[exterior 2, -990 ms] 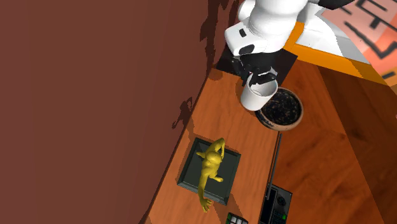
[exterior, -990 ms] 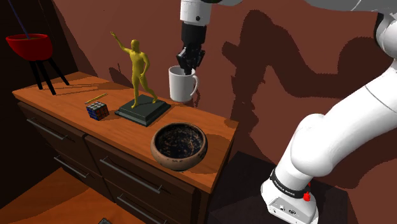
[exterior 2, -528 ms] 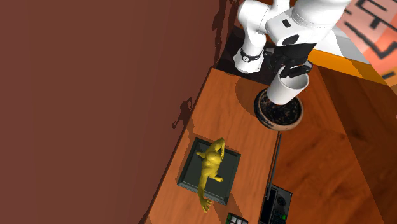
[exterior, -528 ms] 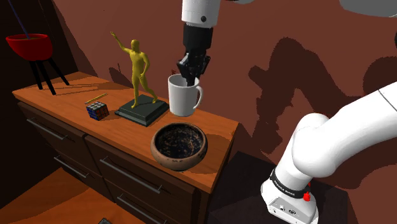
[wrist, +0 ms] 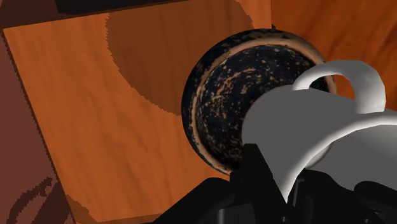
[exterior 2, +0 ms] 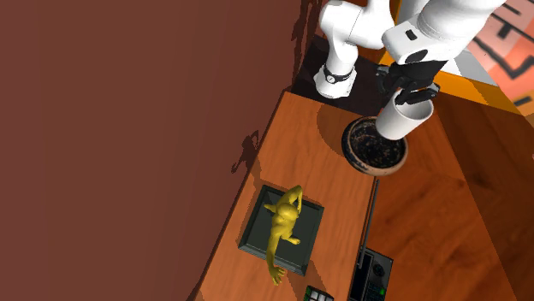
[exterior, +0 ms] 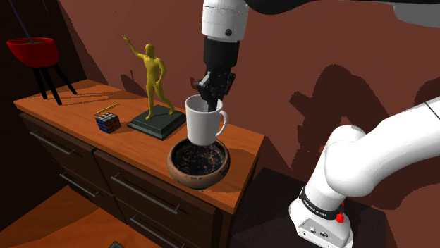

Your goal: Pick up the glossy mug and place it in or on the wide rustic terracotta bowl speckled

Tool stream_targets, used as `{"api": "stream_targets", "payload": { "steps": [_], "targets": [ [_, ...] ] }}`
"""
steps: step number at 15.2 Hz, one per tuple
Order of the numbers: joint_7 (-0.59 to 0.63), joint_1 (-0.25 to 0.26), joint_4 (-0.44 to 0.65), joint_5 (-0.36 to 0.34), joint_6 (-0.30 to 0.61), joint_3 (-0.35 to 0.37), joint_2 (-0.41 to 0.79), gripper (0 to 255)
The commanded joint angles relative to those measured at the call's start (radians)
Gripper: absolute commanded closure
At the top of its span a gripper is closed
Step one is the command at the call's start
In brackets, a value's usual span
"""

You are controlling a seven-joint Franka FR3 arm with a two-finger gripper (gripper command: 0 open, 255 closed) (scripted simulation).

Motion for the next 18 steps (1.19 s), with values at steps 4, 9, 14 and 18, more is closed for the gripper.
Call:
{"api": "stream_targets", "payload": {
  "steps": [4,9,14,18],
  "targets": [
    [-0.006,0.004,-0.075,0.008,0.064,0.007,-0.011,255],
    [-0.012,0.008,-0.146,0.017,0.129,0.016,-0.017,255],
    [-0.015,0.011,-0.193,0.023,0.176,0.023,-0.018,255],
    [-0.015,0.011,-0.193,0.023,0.176,0.023,-0.018,255]
  ]
}}
